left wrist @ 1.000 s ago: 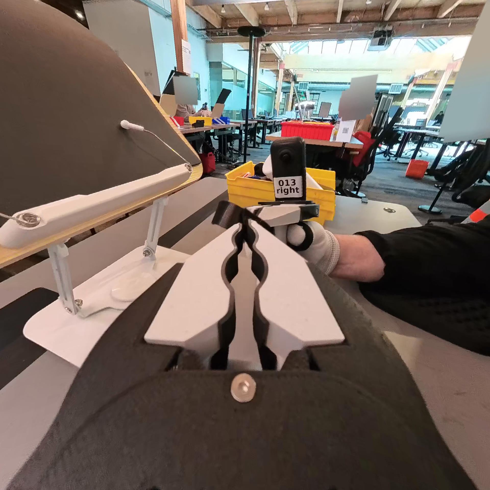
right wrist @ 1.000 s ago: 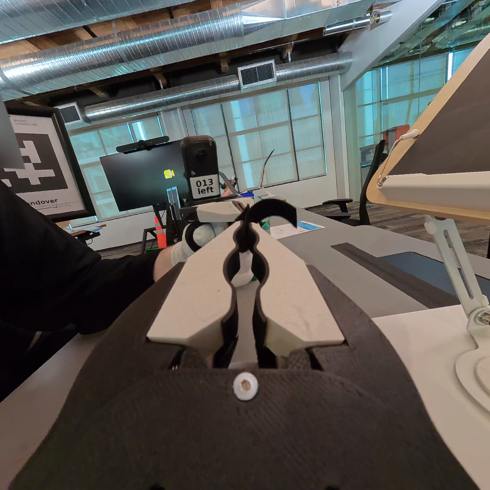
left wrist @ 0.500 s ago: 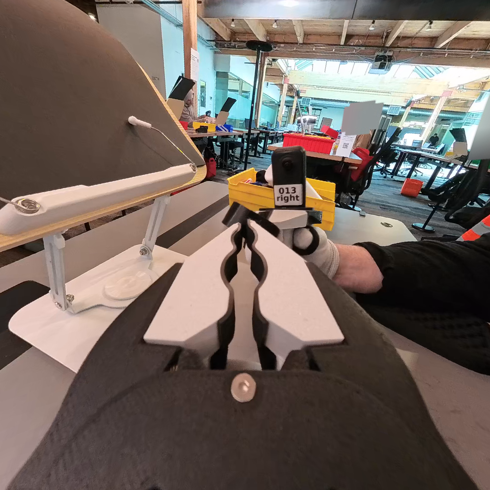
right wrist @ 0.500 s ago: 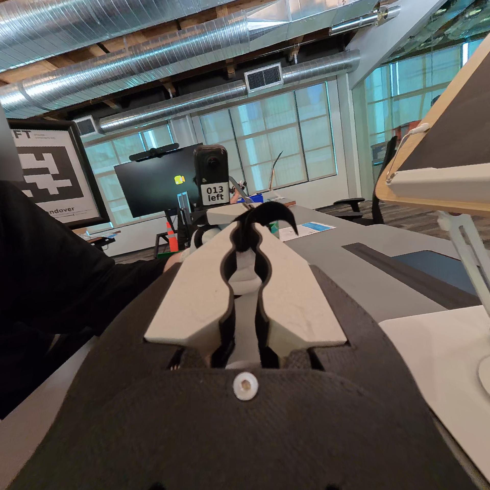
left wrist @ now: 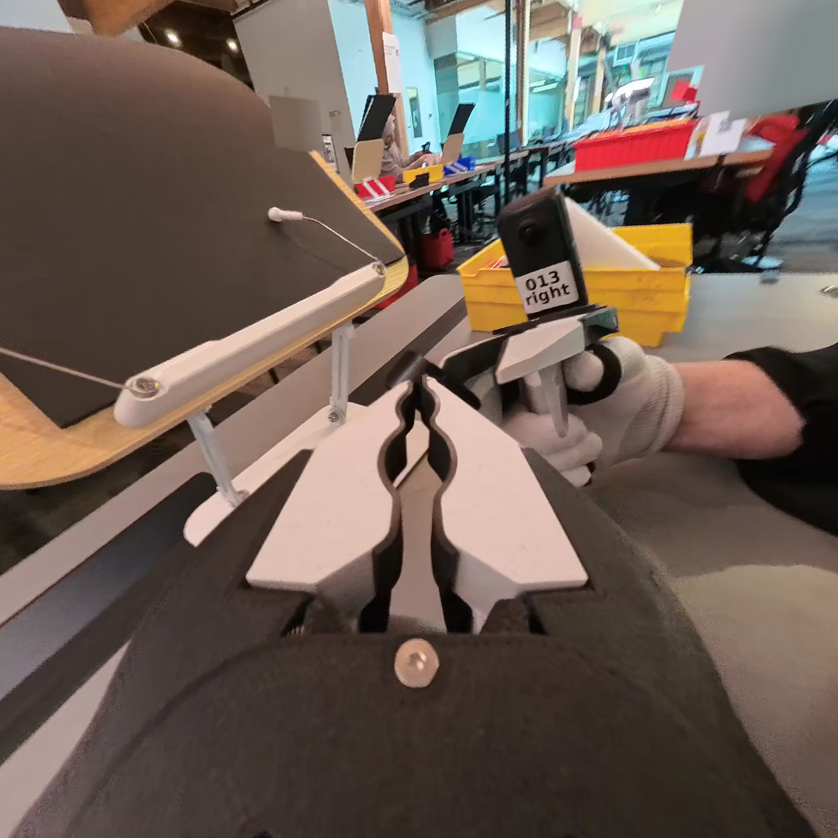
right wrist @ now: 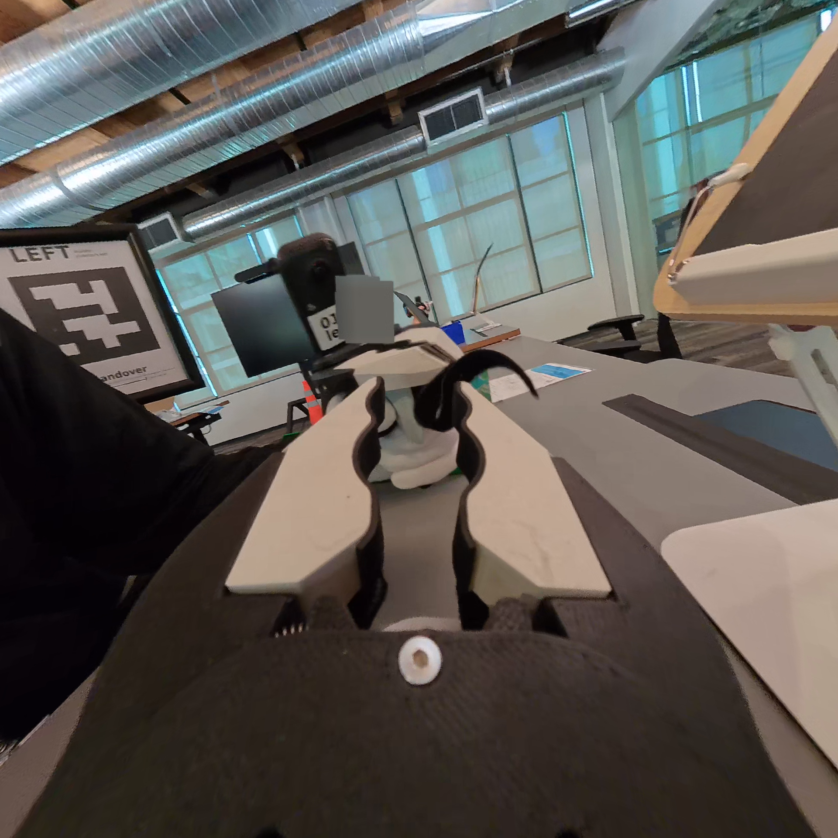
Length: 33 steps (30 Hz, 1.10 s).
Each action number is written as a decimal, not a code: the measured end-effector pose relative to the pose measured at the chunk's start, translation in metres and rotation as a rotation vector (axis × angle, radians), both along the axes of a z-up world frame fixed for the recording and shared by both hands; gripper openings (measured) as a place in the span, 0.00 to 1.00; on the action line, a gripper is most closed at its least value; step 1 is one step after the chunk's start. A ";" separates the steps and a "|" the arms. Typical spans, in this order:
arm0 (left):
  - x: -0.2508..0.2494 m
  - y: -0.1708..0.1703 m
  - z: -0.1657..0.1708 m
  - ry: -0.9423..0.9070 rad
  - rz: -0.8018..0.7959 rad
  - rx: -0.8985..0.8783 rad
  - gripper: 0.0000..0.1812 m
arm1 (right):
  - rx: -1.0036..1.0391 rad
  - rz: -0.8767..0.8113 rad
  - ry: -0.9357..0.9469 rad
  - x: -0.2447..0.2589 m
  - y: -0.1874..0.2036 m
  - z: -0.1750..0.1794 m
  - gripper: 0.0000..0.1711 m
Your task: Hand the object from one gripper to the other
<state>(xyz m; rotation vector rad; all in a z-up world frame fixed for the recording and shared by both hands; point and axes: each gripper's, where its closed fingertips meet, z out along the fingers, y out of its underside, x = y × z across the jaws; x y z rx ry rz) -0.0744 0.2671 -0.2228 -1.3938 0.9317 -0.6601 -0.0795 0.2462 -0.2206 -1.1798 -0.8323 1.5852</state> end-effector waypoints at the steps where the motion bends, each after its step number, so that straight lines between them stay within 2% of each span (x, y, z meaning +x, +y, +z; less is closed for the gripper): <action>1: 0.001 0.000 -0.001 0.025 0.015 0.022 0.00 | 0.001 -0.016 -0.013 0.000 0.002 -0.002 0.15; 4: 0.006 0.000 -0.003 0.079 0.051 0.067 0.00 | 0.012 -0.067 -0.048 0.000 0.010 -0.007 0.09; 5: 0.007 -0.001 -0.003 0.088 0.053 0.075 0.00 | 0.016 -0.084 -0.056 0.001 0.012 -0.008 0.03; 6: 0.008 0.000 -0.003 0.091 0.061 0.076 0.00 | 0.025 -0.099 -0.065 0.001 0.013 -0.009 0.01; 14: 0.006 0.001 -0.001 0.073 0.059 0.052 0.02 | 0.064 -0.129 -0.083 0.002 0.014 -0.010 0.00; 17: -0.001 0.004 0.004 0.010 0.053 0.010 0.03 | 0.070 -0.121 -0.073 0.003 0.013 -0.008 0.00; 21: -0.007 0.010 -0.004 -0.076 -0.011 -0.186 0.09 | 0.090 -0.092 -0.061 0.002 0.006 -0.005 0.00; 27: -0.012 -0.002 0.008 -0.387 -0.274 -0.480 0.10 | 0.120 -0.038 -0.110 -0.005 -0.004 -0.012 0.00; 31: -0.010 -0.007 0.001 -0.376 -0.331 -0.570 0.11 | 0.145 -0.014 -0.147 -0.011 -0.010 -0.018 0.00; 33: -0.011 -0.002 -0.006 -0.374 -0.308 -0.587 0.11 | 0.162 -0.011 -0.147 -0.012 -0.013 -0.017 0.00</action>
